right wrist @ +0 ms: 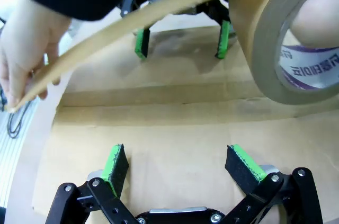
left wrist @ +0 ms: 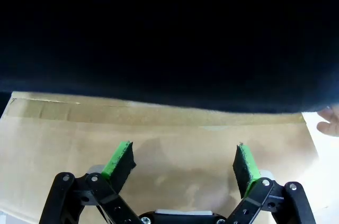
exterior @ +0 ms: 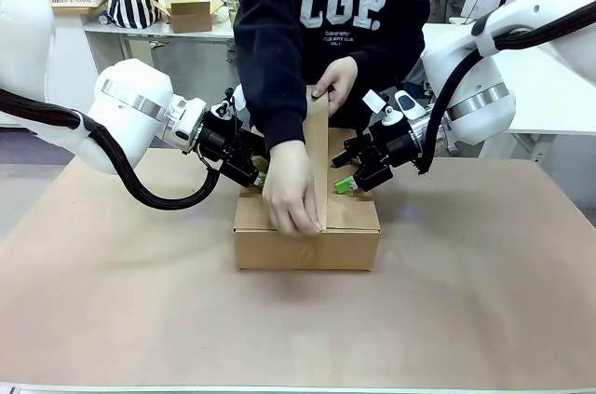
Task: Pack the gift set into the box.
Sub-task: Press and hold the closed box until the human finishes sealing it.
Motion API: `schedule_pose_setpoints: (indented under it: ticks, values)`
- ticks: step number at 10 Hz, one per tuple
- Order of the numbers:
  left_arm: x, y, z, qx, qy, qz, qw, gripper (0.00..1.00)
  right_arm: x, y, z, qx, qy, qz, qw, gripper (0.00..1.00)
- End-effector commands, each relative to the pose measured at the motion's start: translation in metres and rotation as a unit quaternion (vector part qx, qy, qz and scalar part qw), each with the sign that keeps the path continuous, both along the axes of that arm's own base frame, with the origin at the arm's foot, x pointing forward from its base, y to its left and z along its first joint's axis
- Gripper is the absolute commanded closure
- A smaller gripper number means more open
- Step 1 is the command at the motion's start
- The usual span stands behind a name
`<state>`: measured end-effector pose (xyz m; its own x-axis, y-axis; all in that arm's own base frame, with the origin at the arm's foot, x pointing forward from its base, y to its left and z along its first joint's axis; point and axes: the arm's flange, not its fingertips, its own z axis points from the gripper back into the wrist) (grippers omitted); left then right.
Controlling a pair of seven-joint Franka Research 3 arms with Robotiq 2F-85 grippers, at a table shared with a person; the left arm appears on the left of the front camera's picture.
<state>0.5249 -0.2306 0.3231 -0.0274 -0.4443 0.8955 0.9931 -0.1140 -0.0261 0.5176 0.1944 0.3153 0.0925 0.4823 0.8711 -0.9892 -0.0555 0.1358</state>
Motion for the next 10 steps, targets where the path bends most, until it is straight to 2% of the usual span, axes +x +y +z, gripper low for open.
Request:
schedule_pose_setpoints:
  ticks: [1,10]
  values:
    - [-0.0013,0.0003,-0.0043,0.000,-0.005,-0.003,1.000,0.00,-0.0009,-0.0016,-0.0036,-0.004,0.000,-0.003,1.000,0.00]
    - [-0.0013,0.0003,-0.0043,0.000,-0.005,-0.003,1.000,0.00,-0.0009,-0.0016,-0.0036,-0.004,0.000,-0.003,1.000,0.00]
